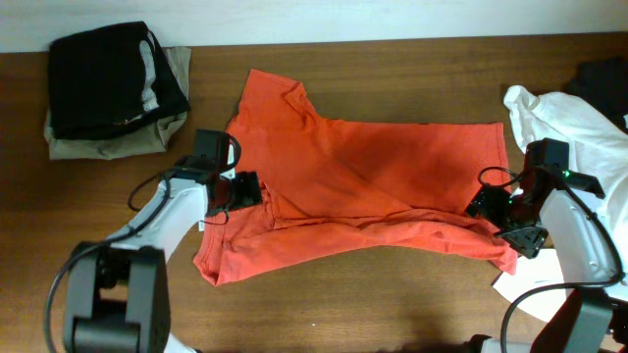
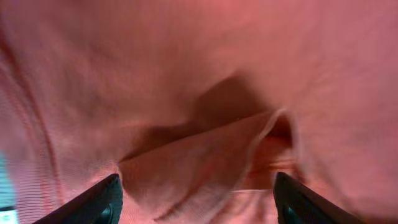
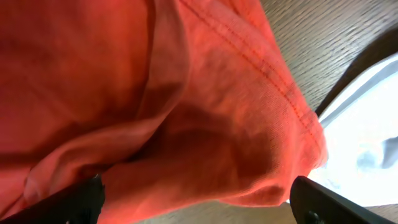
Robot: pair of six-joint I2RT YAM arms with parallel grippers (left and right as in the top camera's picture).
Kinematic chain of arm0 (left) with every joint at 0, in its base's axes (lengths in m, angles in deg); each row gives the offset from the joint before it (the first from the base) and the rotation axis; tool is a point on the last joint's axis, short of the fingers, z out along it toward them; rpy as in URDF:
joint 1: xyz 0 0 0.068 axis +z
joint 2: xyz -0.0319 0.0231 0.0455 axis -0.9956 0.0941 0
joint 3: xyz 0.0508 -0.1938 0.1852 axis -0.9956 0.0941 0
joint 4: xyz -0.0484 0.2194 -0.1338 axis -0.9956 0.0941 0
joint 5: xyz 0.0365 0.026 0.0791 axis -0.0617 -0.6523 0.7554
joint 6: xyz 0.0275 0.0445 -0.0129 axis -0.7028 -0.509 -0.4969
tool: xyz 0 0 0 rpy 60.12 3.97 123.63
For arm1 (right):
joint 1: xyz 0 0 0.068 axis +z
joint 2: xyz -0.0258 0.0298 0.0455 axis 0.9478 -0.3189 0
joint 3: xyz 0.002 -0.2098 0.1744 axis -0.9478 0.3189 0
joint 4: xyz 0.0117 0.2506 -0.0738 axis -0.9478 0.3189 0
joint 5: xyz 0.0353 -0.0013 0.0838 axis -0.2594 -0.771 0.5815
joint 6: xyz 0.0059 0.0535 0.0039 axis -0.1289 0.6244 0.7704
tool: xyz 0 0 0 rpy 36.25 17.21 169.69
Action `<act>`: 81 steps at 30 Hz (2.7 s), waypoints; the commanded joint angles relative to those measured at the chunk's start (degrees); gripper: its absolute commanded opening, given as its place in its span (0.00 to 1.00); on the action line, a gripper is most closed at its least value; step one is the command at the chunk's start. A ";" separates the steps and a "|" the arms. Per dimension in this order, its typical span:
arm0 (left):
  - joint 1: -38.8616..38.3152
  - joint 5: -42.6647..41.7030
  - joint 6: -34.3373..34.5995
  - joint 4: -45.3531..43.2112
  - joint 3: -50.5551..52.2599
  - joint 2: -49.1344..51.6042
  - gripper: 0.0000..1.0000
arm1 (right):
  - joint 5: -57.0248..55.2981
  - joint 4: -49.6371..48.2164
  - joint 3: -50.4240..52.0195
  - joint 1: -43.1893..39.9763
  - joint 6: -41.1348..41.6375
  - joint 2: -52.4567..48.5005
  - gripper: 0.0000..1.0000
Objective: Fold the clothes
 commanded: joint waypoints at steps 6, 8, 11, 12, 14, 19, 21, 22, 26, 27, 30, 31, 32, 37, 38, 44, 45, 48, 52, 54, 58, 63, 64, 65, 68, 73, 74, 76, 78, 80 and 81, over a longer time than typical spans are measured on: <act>0.00 -1.01 -0.15 -0.96 -0.31 1.18 0.56 | 1.14 0.85 -1.07 -0.02 -0.81 0.31 0.99; 0.00 -1.01 -0.15 -2.05 -0.31 1.18 0.34 | 1.14 1.14 -1.07 -0.02 -0.81 0.31 0.99; 0.02 -0.33 -0.15 -2.84 -0.31 1.18 0.06 | 1.11 1.29 -1.07 -0.02 -0.81 0.31 0.99; 0.13 0.48 -0.13 -2.84 -0.31 1.18 0.01 | 1.11 1.27 -1.07 -0.02 -0.81 0.31 0.99; 0.22 1.16 -0.17 -2.95 -0.35 1.18 0.01 | 1.11 1.27 -1.07 -0.02 -0.81 0.31 0.99; 0.39 5.70 -1.55 -2.75 -3.89 1.16 0.01 | 1.09 1.16 -1.07 -0.02 -0.81 0.22 1.00; 0.76 8.26 -1.64 -2.60 -5.90 1.16 0.01 | 1.11 0.83 -1.07 -0.02 -0.81 0.13 0.97; 0.92 9.99 -1.64 -2.62 -6.71 1.16 0.01 | 1.11 0.76 -1.05 -0.02 -0.79 0.11 0.97; 1.44 17.84 -1.64 -2.60 -7.39 1.18 0.01 | 1.11 0.31 -0.96 -0.02 -0.79 -0.02 0.97; 1.57 18.62 -1.66 -2.56 -7.39 1.18 0.01 | 1.11 0.13 -0.96 -0.02 -0.79 -0.02 0.97; 2.29 18.78 -1.68 -2.51 -7.39 1.18 0.75 | 1.11 -0.07 -0.96 -0.02 -0.61 -0.28 0.97; 2.29 18.78 -1.70 -2.36 -7.39 1.18 0.87 | 1.11 -0.09 -0.96 -0.02 -0.61 -0.55 0.97; 2.29 18.75 -1.68 -1.99 -7.39 1.16 0.93 | 1.11 -0.22 -0.96 -0.02 -0.61 -0.83 0.97; 2.29 12.96 -1.64 6.84 -9.16 0.96 0.94 | 0.02 -0.92 -0.96 -0.04 -0.81 -3.65 0.93; 2.23 9.31 -1.66 8.44 -9.20 0.96 0.89 | 0.02 -0.94 -0.96 -0.02 -0.81 -4.35 0.88; 1.75 2.71 -1.66 16.35 -8.46 1.22 0.33 | 0.04 -1.31 -0.96 -0.02 -0.74 -9.11 0.35; 1.75 2.10 -1.66 16.35 -8.20 1.29 0.26 | 0.02 -1.31 -0.96 -0.02 -0.57 -9.92 0.29; 1.75 -0.07 -1.70 16.28 -7.41 3.04 0.09 | 0.04 -1.55 -0.96 -0.04 -0.57 -12.46 0.16; 1.75 -2.12 -2.40 17.38 -7.34 7.74 0.01 | 0.02 -1.86 -0.96 -0.04 -0.11 -15.43 0.14; 1.84 -1.49 -3.23 18.67 -7.34 9.22 0.01 | -0.24 -2.01 -0.96 -0.04 0.72 -16.02 0.14; 2.97 3.15 -3.15 21.46 -7.30 10.67 0.01 | -1.55 -1.97 -0.96 -0.09 2.47 -16.11 0.09; 9.09 9.73 -2.45 26.84 -7.30 10.67 0.01 | -1.75 -2.43 -0.96 -0.09 2.47 -16.11 0.06; 10.62 9.68 -1.84 27.06 -7.30 10.67 0.01 | -1.75 -2.69 -0.96 -0.09 2.47 -16.11 0.04; 12.85 9.49 -1.16 27.30 -7.30 10.64 0.01 | -1.75 -2.89 -0.96 -0.09 2.47 -16.11 0.04; 16.24 9.49 -1.18 27.63 -7.39 10.60 0.01 | -1.73 -3.50 -0.96 -0.09 2.47 -16.11 0.04; 16.61 9.49 -1.16 29.27 -8.63 10.32 0.01 | -1.16 -2.12 -1.46 -0.15 4.87 -15.08 0.04; 16.61 9.49 -1.16 29.70 -9.14 9.88 0.01 | -1.11 -1.44 -2.03 -0.15 4.87 -14.23 0.04; 16.61 9.46 -1.16 31.47 -11.67 6.23 0.01 | -1.14 2.40 -5.95 -0.13 4.83 -9.53 0.04; 16.61 9.44 -1.16 32.00 -13.44 2.62 0.01 | -1.27 5.86 -10.49 -0.13 4.28 -6.12 0.12; 16.59 7.48 -1.18 31.67 -15.50 -2.49 0.07 | -1.25 8.02 -15.56 -0.13 2.54 -3.91 0.74; 16.37 6.12 -1.20 31.01 -16.26 -4.46 0.22 | -1.27 8.63 -17.66 -0.07 1.70 -3.45 0.91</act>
